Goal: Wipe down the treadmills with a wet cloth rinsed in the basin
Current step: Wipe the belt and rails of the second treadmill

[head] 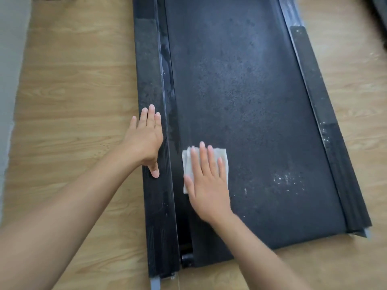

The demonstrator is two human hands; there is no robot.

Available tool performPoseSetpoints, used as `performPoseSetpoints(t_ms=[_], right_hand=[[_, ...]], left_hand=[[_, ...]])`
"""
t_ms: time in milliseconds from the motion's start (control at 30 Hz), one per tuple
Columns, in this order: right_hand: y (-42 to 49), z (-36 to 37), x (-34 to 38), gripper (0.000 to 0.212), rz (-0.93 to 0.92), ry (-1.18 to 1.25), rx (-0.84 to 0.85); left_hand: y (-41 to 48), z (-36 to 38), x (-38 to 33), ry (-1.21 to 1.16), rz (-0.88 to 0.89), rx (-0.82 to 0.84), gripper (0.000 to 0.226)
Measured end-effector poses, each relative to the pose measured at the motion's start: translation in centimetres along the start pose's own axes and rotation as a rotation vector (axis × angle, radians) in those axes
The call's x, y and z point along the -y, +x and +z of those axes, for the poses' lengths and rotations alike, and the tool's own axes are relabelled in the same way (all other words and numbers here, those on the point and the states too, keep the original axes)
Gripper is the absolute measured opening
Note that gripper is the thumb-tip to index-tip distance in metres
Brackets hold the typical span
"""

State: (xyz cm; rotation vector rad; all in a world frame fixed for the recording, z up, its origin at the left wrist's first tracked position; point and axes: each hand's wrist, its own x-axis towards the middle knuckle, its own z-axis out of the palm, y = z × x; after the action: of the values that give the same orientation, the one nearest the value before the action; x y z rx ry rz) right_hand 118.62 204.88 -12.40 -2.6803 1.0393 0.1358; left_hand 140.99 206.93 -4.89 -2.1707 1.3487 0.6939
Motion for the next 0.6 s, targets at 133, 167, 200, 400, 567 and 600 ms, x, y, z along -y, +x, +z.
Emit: performPoseSetpoints(t_ms=[133,167,200,400,567,600], right_hand=[[-17.9,2.7,-0.8,0.065,0.028,-0.008,0.023],[-17.8,2.9,-1.8,0.065,0.039,-0.01,0.053],[-16.2,2.7,-2.8,0.065,0.06,-0.019,0.073],[4.3,-1.1,-5.7,0.068,0.274,0.011,-0.139],[-7.0,0.7,-5.7,0.067,0.174,0.021,-0.064],[-12.2,1.2,-5.7,0.067,0.172,0.009,-0.059]], left_hand=[[-0.6,-1.1,0.0,-0.036,0.011,0.022,0.176],[-0.7,-1.2,-0.2,-0.072,0.01,0.018,0.174],[-0.8,-1.4,-0.6,-0.118,0.012,0.006,0.171],[-0.8,0.8,-5.3,-0.121,0.321,-0.102,0.166],[-1.8,2.9,-6.6,-0.083,0.307,-0.058,0.172],[-1.7,3.3,-6.9,-0.057,0.302,-0.082,0.173]])
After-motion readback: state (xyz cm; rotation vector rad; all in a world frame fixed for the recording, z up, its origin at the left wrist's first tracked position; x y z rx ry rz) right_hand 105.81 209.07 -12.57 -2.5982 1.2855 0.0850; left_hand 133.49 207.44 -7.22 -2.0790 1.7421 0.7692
